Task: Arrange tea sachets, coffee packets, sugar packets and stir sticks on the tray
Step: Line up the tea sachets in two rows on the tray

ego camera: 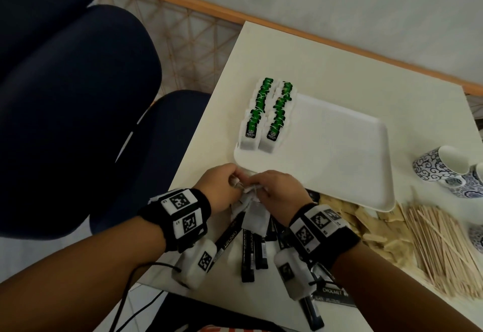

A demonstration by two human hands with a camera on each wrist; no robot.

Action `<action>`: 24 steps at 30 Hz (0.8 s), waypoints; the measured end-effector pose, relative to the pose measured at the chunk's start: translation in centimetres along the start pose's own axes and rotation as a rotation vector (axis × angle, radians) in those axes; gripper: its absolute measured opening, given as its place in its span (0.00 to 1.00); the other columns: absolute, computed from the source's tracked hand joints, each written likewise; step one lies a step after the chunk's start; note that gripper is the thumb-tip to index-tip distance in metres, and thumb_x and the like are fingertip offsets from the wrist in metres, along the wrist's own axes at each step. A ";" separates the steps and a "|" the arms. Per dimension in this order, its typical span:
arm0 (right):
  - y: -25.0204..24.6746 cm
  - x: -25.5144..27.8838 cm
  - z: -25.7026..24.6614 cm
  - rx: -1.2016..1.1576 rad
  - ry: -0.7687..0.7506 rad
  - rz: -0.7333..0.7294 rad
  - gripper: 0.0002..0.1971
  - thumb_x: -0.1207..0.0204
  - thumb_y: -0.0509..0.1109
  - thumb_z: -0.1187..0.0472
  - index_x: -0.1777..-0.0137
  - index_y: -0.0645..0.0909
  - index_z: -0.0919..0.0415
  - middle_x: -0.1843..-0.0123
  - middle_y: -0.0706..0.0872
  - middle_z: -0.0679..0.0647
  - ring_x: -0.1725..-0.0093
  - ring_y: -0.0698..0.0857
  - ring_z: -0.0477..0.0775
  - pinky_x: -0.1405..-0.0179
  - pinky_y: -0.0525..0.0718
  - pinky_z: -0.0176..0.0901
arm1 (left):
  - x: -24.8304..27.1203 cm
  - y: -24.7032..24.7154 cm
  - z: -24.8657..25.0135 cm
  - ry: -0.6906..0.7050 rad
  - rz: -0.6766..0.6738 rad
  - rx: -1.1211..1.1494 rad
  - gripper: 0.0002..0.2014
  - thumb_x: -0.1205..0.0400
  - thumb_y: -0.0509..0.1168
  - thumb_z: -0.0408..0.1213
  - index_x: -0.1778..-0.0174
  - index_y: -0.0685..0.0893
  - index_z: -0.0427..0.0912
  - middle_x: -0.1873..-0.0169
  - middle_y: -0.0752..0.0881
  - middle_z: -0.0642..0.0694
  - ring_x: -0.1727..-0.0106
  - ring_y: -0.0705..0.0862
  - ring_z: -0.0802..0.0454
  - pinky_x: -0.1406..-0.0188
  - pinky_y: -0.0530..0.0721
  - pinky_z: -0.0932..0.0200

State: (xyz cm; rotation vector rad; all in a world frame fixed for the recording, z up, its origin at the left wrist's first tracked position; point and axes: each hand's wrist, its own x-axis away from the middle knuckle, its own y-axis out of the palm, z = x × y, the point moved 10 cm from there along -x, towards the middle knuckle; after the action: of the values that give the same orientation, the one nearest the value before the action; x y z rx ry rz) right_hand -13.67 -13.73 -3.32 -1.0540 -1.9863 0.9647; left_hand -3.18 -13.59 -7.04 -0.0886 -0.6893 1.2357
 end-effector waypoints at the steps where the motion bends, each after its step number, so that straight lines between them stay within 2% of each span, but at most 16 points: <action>1: -0.7 0.1 0.2 -0.023 0.021 0.004 0.18 0.24 0.64 0.67 0.38 0.85 0.53 0.46 0.88 0.56 0.44 0.84 0.57 0.46 0.78 0.46 | 0.1 -0.3 0.4 0.012 -0.001 0.024 0.09 0.22 0.67 0.31 0.49 0.83 0.48 0.57 0.84 0.49 0.56 0.83 0.51 0.60 0.84 0.59; 5: -3.9 0.5 0.0 -0.171 0.044 0.105 0.15 0.25 0.68 0.66 0.41 0.86 0.53 0.47 0.90 0.51 0.48 0.86 0.51 0.47 0.81 0.42 | 0.1 -1.4 1.6 0.032 -0.040 0.101 0.10 0.21 0.66 0.27 0.52 0.85 0.48 0.62 0.85 0.49 0.63 0.86 0.52 0.65 0.87 0.56; 7: -4.7 0.7 0.0 -0.212 0.040 0.093 0.16 0.24 0.67 0.67 0.40 0.86 0.52 0.47 0.90 0.50 0.49 0.86 0.48 0.50 0.81 0.31 | 0.2 -1.7 1.9 0.021 -0.062 0.136 0.12 0.21 0.63 0.24 0.53 0.85 0.47 0.62 0.85 0.48 0.66 0.85 0.54 0.69 0.85 0.60; 9: -5.3 0.7 -0.3 -0.206 0.020 0.059 0.17 0.23 0.65 0.68 0.39 0.85 0.52 0.46 0.90 0.50 0.48 0.86 0.46 0.53 0.76 0.20 | 0.3 -1.8 2.1 0.007 -0.071 0.180 0.13 0.21 0.62 0.23 0.53 0.85 0.48 0.62 0.85 0.48 0.68 0.84 0.56 0.70 0.85 0.62; 11: -5.9 0.7 -0.8 -0.192 -0.009 0.048 0.18 0.22 0.63 0.70 0.38 0.85 0.54 0.45 0.89 0.51 0.49 0.85 0.46 0.54 0.74 0.19 | 0.6 -1.7 2.4 0.000 -0.075 0.207 0.12 0.20 0.63 0.24 0.52 0.84 0.48 0.63 0.85 0.48 0.70 0.84 0.57 0.71 0.85 0.62; 14: -7.1 0.9 -1.5 -0.201 -0.040 0.077 0.18 0.23 0.63 0.71 0.40 0.86 0.54 0.49 0.90 0.50 0.61 0.82 0.37 0.61 0.75 0.19 | 0.8 -1.4 2.5 -0.016 -0.085 0.234 0.12 0.19 0.64 0.26 0.51 0.82 0.49 0.61 0.84 0.48 0.72 0.84 0.56 0.72 0.86 0.62; 15: -7.5 1.0 -1.7 -0.194 -0.053 0.101 0.17 0.22 0.63 0.71 0.40 0.86 0.55 0.49 0.90 0.50 0.62 0.82 0.36 0.62 0.74 0.19 | 0.8 -1.3 2.6 -0.022 -0.082 0.246 0.12 0.19 0.64 0.25 0.51 0.82 0.50 0.61 0.84 0.47 0.72 0.85 0.57 0.72 0.86 0.62; 16: -7.6 1.0 -1.7 -0.171 -0.060 0.121 0.17 0.22 0.63 0.70 0.40 0.86 0.55 0.48 0.90 0.51 0.59 0.83 0.37 0.61 0.73 0.19 | 0.8 -1.2 2.6 -0.028 -0.077 0.269 0.13 0.19 0.63 0.24 0.51 0.81 0.49 0.60 0.85 0.46 0.72 0.85 0.57 0.72 0.86 0.62; 17: -7.5 0.9 -1.8 -0.141 -0.063 0.131 0.16 0.21 0.62 0.69 0.39 0.85 0.56 0.46 0.89 0.52 0.54 0.85 0.43 0.58 0.72 0.20 | 0.8 -1.2 2.6 -0.036 -0.070 0.307 0.13 0.19 0.63 0.23 0.50 0.81 0.48 0.59 0.85 0.44 0.72 0.86 0.56 0.71 0.86 0.61; 19: -6.7 0.9 -2.1 -0.103 -0.082 0.138 0.15 0.19 0.61 0.65 0.37 0.84 0.57 0.43 0.88 0.54 0.46 0.85 0.52 0.53 0.73 0.29 | 0.7 -1.0 2.7 -0.064 -0.053 0.413 0.14 0.20 0.61 0.21 0.47 0.81 0.45 0.56 0.86 0.40 0.68 0.86 0.52 0.68 0.87 0.59; 21: -5.4 1.0 -2.5 -0.138 -0.099 0.132 0.16 0.18 0.60 0.55 0.36 0.83 0.56 0.43 0.88 0.53 0.45 0.84 0.50 0.50 0.76 0.35 | 0.7 -0.8 2.9 -0.091 -0.040 0.526 0.13 0.20 0.61 0.21 0.47 0.80 0.42 0.57 0.85 0.39 0.66 0.85 0.51 0.67 0.86 0.58; 22: -4.7 1.0 -2.5 -0.179 -0.085 0.112 0.17 0.19 0.61 0.51 0.35 0.81 0.55 0.41 0.87 0.51 0.44 0.82 0.48 0.48 0.76 0.34 | 0.6 -0.6 3.0 -0.100 -0.036 0.566 0.12 0.20 0.61 0.21 0.48 0.80 0.41 0.58 0.85 0.39 0.66 0.84 0.50 0.69 0.85 0.59; 24: -3.0 1.0 -2.3 -0.248 -0.056 0.052 0.23 0.24 0.71 0.46 0.31 0.76 0.52 0.38 0.82 0.44 0.39 0.77 0.42 0.45 0.71 0.24 | 0.6 -0.4 3.2 -0.116 -0.036 0.629 0.12 0.20 0.58 0.19 0.49 0.78 0.39 0.62 0.83 0.37 0.68 0.82 0.48 0.71 0.82 0.58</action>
State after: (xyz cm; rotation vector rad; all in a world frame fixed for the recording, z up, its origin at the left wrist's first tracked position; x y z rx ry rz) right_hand -13.32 -13.42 0.56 -1.2296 -2.1752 0.7958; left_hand -4.40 -14.12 -4.09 0.5157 -0.3725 1.3797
